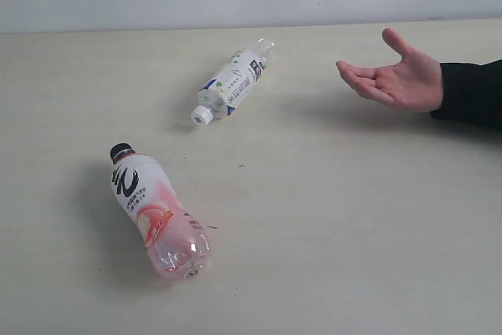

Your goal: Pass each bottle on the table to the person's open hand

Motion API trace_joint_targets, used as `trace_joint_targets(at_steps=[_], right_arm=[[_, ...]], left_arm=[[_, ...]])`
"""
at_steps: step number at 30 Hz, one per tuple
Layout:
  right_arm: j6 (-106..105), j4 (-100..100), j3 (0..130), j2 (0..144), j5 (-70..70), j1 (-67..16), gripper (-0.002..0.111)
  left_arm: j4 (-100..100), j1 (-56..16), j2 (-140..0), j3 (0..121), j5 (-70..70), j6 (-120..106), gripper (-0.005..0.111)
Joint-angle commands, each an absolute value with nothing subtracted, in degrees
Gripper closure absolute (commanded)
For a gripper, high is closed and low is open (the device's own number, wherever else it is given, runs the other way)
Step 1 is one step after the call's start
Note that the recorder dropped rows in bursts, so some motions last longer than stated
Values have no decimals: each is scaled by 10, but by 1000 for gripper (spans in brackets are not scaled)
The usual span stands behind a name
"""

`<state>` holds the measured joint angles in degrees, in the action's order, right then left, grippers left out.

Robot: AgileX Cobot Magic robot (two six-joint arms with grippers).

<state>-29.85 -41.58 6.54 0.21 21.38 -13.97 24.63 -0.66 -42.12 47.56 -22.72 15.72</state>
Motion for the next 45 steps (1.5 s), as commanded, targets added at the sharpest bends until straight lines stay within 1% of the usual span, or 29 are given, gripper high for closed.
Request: trace_joint_targets(at_steps=[1,6,9,15,18,20,23,27,30,33,36,41,43,45], right_arm=[[-298,-417,69,0,208,-140,108],[-298,-417,69,0,208,-140,108],[-298,-417,69,0,208,-140,108],[-298,-416,69,0,208,-140,108],[-298,-416,69,0,208,-140,108],[-298,-416,69,0,208,-140,108],[-298,-416,69,0,208,-140,108],[-298,-416,69,0,208,-140,108],[-298,-416,69,0,208,-140,108],[-298,-416,69,0,208,-140,108],[-298,-416,69,0,208,-140,108],[-298,-416,69,0,208,-140,108],[-298,-416,69,0,208,-140,108],[-298,-416,69,0,208,-140,108]], left_arm=[[166,-6,-495,546,-359,26,107],[50,-6,-558,605,-464,-106,107],[-20,-6,-570,615,-492,-169,107],[-52,-6,-574,616,-526,-173,107],[-53,-9,-574,616,-560,-229,107],[-54,-24,-574,616,-591,-291,107],[-57,-69,-574,616,-638,-403,107],[-48,-125,-579,616,-654,-449,107],[-18,-156,-598,616,-644,-377,107],[41,-167,-635,616,-597,-142,107],[31,-167,-680,616,-581,49,107],[-55,-168,-745,616,-648,104,107],[-58,-183,-763,610,-663,137,107],[-58,-214,-773,597,-650,169,107]])
